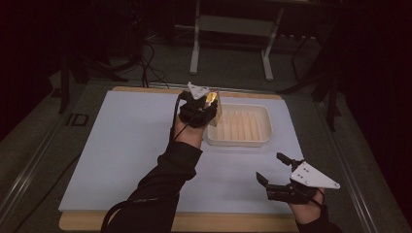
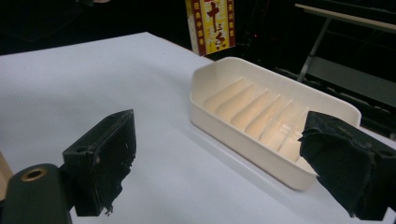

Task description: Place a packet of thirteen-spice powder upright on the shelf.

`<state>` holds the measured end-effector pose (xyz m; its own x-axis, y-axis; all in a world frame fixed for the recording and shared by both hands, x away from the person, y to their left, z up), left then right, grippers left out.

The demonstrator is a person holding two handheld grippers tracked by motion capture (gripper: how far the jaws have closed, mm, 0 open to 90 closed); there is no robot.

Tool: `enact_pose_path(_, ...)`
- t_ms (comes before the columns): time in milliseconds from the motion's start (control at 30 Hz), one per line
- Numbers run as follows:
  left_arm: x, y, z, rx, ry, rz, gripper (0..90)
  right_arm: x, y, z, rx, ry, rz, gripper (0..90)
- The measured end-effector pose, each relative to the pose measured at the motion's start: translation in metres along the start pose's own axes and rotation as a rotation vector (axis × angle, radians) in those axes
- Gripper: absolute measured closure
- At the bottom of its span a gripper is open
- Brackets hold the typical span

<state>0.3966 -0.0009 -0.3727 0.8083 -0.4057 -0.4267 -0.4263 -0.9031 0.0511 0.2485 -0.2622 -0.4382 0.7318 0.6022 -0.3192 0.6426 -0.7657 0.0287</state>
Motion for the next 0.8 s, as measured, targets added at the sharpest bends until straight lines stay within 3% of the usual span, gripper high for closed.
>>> enact_pose_path(233,0.018,-0.001,0.003,-0.032,-0.002,-0.074,68.3,-0.001,0.001,0.007,0.002,-0.015,-0.017,10.9)
enact_pose_path(300,0.024,-0.003,0.005,-0.068,-0.005,-0.075,68.3,-0.001,0.0,0.007,0.002,-0.012,-0.022,10.9)
enact_pose_path(400,0.031,-0.003,0.008,-0.076,-0.017,-0.094,68.3,0.0,-0.001,0.007,-0.001,-0.011,-0.028,10.9)
enact_pose_path(467,0.035,-0.003,0.011,-0.052,-0.021,-0.135,68.3,0.0,-0.002,0.007,-0.002,-0.013,-0.032,10.9)
enact_pose_path(600,0.042,-0.007,0.018,-0.083,-0.035,-0.14,68.4,0.0,-0.002,0.008,0.002,-0.018,-0.039,14.3)
enact_pose_path(800,0.05,-0.003,0.025,-0.075,-0.057,-0.156,68.3,0.001,-0.004,0.009,-0.003,-0.016,-0.053,13.4)
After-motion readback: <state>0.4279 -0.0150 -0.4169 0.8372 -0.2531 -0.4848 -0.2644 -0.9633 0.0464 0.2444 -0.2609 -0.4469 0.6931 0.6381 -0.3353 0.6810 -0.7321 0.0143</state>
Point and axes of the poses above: each handheld gripper's, and its own axes: x roughly forward along the jaws, z roughly out of its underside, y roughly to its right, the point moved 3 cm from there along x, roughly forward along the jaws, and after that the axes turned 6 degrees about x, right-handed, at the moved point
